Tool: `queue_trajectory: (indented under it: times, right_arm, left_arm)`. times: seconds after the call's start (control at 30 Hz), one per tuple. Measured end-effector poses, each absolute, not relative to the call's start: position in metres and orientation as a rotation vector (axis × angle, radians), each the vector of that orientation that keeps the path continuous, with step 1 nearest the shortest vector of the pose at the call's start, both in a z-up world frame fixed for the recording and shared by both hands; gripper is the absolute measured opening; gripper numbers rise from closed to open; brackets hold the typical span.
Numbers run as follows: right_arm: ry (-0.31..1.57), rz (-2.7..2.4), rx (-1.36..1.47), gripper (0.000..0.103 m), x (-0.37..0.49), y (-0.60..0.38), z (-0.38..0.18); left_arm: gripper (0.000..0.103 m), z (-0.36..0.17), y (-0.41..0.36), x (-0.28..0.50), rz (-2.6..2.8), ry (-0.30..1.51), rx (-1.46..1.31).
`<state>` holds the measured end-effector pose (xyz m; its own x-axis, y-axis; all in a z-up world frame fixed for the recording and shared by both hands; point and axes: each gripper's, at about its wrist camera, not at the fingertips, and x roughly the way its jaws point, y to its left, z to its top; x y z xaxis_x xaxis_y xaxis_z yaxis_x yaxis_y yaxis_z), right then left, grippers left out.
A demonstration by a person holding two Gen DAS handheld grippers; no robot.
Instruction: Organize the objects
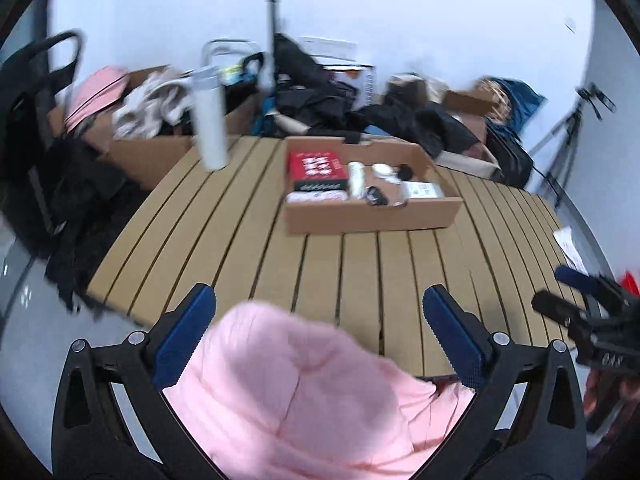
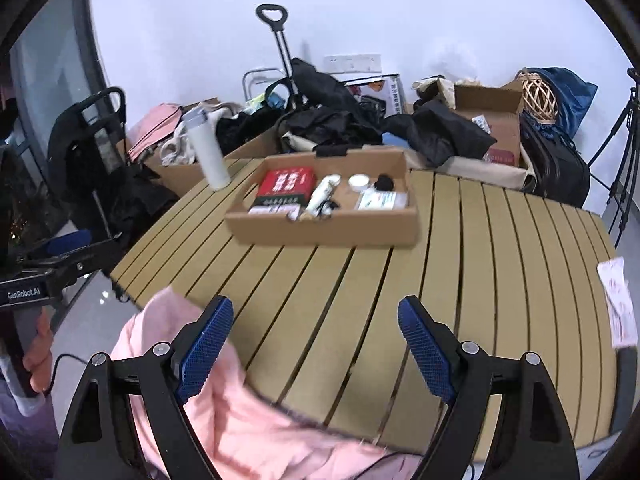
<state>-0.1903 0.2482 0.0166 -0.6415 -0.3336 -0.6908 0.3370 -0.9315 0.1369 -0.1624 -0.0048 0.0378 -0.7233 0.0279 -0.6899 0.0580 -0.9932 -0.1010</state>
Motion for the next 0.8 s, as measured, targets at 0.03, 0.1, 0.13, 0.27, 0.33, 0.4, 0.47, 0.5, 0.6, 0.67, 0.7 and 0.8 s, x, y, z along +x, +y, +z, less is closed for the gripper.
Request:
queue_trajectory:
  times: [0.03, 0.1, 0.13, 0.27, 0.33, 0.4, 0.47, 0.5, 0.6, 0.67, 0.7, 0.8]
  right_arm:
    - [0.025, -2.552, 1.07, 0.088, -0.185, 0.246, 0.016]
    - [0.047, -2.571, 1.046, 0.088, -0.169, 0.241, 0.016]
    - [0.036, -2.571, 1.034, 0.088, -0.16, 0.24, 0.016]
    - [0.035, -2.595, 1.02, 0.088, -0.136, 0.234, 0.016]
    - [0.046, -2.6, 1.009, 0.088, -0.123, 0.231, 0.016]
    - [0.056, -2.603, 1.005, 0.088, -0.11, 0.226, 0.016]
    - [0.072, -2.609, 0.993, 0.088, -0.096, 0.221, 0.016]
    - [0.086, -2.615, 0.989, 0.088, -0.088, 0.218, 0.015]
    - [0.112, -2.617, 1.006, 0.088, -0.081, 0.211, 0.013]
    - [0.128, -2.612, 1.003, 0.088, -0.079, 0.208, 0.015]
    - [0.13, -2.618, 0.989, 0.088, -0.077, 0.206, 0.018]
    - [0.119, -2.626, 0.953, 0.088, -0.074, 0.203, 0.025]
  left_arm:
    - [0.103, 0.036, -0.004, -0.155, -2.881, 0.184, 1.157]
    - [0.103, 0.033, -0.003, -0.141, -2.86, 0.136, 1.167]
    - [0.103, 0.033, -0.003, -0.135, -2.857, 0.117, 1.164]
    - [0.103, 0.037, -0.002, -0.105, -2.824, 0.069, 1.116]
    - [0.103, 0.04, 0.001, -0.091, -2.824, 0.06, 1.092]
    - [0.103, 0.046, 0.007, -0.082, -2.857, 0.021, 1.08]
    - [0.103, 0.052, 0.014, -0.078, -2.889, -0.044, 1.072]
    - [0.103, 0.054, 0.015, -0.076, -2.894, -0.055, 1.048]
    - [0.103, 0.055, 0.011, -0.067, -2.92, -0.022, 1.026]
    - [0.103, 0.055, 0.007, -0.064, -2.931, 0.001, 1.039]
    - [0.103, 0.055, 0.006, -0.064, -2.931, 0.002, 1.041]
    - [0.103, 0.056, 0.003, -0.062, -2.914, -0.008, 1.025]
